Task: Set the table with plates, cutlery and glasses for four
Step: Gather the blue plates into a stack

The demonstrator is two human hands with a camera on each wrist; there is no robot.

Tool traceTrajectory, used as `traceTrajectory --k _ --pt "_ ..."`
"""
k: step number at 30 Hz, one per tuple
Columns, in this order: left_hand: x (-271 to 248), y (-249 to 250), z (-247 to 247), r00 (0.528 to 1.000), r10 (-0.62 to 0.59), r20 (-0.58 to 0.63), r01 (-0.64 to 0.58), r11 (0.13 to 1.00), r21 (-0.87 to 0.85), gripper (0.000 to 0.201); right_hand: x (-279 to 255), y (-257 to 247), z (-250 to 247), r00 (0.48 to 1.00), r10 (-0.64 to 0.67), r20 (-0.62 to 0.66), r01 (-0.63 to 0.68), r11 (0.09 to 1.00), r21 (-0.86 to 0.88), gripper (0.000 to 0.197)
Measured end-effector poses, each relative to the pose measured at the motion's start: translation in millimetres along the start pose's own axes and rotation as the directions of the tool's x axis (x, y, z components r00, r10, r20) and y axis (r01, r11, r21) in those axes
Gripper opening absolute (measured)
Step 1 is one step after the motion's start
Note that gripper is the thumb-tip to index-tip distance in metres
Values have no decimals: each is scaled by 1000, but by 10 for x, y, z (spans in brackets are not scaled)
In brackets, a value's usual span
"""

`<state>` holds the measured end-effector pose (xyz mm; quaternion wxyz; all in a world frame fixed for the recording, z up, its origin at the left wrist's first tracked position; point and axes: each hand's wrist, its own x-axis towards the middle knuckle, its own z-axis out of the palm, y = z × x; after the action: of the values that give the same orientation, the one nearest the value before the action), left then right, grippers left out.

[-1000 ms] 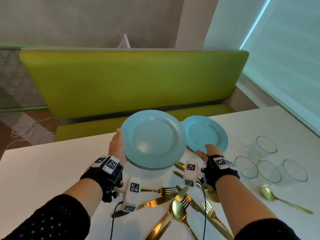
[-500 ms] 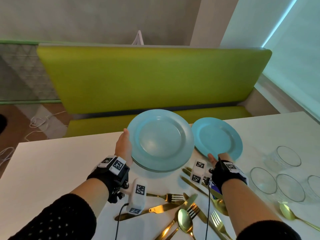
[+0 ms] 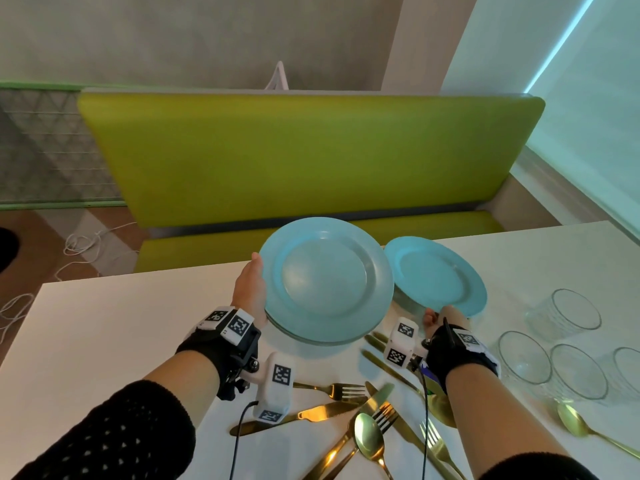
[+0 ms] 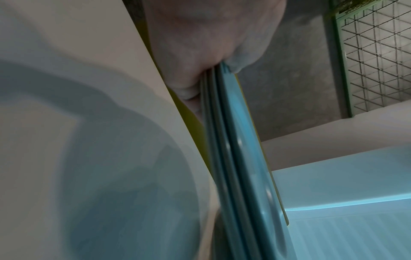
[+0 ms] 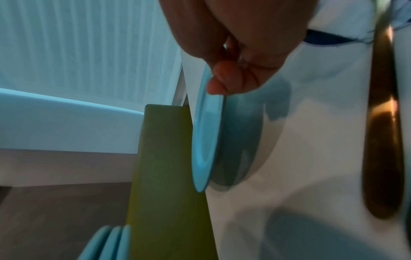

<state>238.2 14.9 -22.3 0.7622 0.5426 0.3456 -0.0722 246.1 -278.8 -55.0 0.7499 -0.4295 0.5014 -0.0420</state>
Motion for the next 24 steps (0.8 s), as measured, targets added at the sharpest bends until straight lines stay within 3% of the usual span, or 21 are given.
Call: traceTrajectory --k 5,8,11,16,19,22,24 --pt "-165 27 60 999 4 33 -4 1000 8 51 -118 62 -60 991 -130 -22 127 984 -122 29" --pt "-253 48 53 999 13 49 -13 1000 -1 50 -238 106 -166 979 -202 29 203 949 -240 17" --pt "-364 65 -1 998 19 55 -19 1000 -4 49 -429 125 -203 975 -189 115 210 954 -211 10" --pt "-499 2 -230 998 20 60 -23 998 52 51 -842 385 -284 949 -279 147 315 874 -369 48" --pt "-628 -45 -412 993 46 104 -57 992 109 51 -1170 613 -313 945 -286 159 325 871 -367 43" --pt "-742 -120 -654 986 122 114 -142 973 183 47 -1468 829 -329 970 -220 105 242 928 -284 25" --pt "-803 -156 -827 977 179 115 -202 950 237 45 -1627 1030 -361 949 -268 166 312 872 -377 31"
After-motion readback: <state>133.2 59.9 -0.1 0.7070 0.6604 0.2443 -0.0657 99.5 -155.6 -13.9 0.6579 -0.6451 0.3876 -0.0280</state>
